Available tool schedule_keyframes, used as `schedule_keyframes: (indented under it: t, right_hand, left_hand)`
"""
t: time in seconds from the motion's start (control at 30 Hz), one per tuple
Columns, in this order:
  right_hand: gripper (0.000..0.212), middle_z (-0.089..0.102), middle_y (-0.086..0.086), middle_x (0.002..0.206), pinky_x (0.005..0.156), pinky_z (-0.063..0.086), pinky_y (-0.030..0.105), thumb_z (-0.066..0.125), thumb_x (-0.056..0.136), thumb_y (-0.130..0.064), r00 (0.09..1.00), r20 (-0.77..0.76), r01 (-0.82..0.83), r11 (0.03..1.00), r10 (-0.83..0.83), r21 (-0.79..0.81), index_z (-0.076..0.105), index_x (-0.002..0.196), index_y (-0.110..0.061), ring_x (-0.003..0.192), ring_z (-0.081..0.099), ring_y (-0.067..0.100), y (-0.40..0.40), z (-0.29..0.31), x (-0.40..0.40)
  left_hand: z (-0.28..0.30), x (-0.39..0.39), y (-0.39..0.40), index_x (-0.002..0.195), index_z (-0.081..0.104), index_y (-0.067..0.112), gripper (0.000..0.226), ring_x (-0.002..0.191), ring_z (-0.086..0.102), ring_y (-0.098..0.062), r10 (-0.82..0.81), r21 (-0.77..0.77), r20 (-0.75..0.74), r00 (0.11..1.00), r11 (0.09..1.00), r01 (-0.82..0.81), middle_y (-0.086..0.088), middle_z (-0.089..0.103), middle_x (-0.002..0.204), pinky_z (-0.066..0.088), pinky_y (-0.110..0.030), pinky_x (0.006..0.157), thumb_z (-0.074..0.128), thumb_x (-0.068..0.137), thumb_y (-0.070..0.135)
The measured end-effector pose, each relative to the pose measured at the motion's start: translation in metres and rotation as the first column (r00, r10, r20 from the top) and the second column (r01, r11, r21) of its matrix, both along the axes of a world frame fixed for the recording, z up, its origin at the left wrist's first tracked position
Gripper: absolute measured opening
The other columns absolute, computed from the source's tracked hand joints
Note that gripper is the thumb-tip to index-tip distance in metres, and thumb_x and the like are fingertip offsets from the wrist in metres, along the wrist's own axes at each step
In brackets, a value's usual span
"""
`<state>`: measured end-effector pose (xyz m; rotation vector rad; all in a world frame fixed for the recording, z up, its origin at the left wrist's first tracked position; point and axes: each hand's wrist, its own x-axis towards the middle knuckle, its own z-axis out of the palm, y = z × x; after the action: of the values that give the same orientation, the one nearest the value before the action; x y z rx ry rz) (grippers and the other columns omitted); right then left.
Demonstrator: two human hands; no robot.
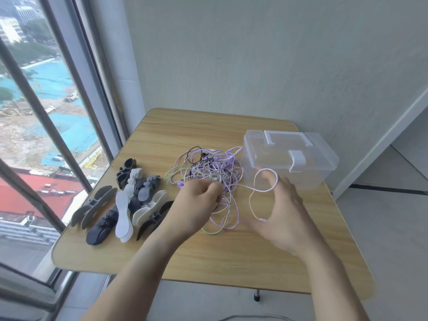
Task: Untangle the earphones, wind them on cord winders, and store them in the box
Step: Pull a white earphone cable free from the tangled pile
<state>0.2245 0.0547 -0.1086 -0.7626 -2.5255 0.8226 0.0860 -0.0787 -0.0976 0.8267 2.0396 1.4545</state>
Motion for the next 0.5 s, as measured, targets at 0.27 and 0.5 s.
schedule_keyframes:
  t: [0.27,0.5]
  right_hand:
    - [0.049,0.065,0.000,0.115,0.086,0.055,0.027,0.075,0.083,-0.013,0.685,-0.609,0.201,0.907,-0.400,-0.370,0.053,0.127,-0.018,0.105,0.065,0.008,-0.008,0.002,-0.012]
    - [0.028,0.060,-0.018,0.124,0.106,0.037,0.018,0.062,0.095,-0.031,0.866,-0.495,-0.103,0.994,0.072,-0.035,0.065,0.120,-0.018,0.131,0.051,0.009,-0.025,-0.013,-0.024]
  left_hand:
    - [0.001,0.004,0.001,0.052,0.025,0.019,0.041,0.042,0.022,-0.011,0.134,-0.093,-0.223,0.966,0.983,-0.158,0.009,0.028,0.038,0.021,-0.023,0.042,0.044,0.088,0.015]
    - [0.010,0.005,0.001,0.042,0.026,0.026,0.057,0.044,0.017,-0.016,-0.067,0.091,0.293,0.954,0.995,0.042,0.005,0.022,0.046,0.014,-0.025,0.047,0.042,0.096,0.015]
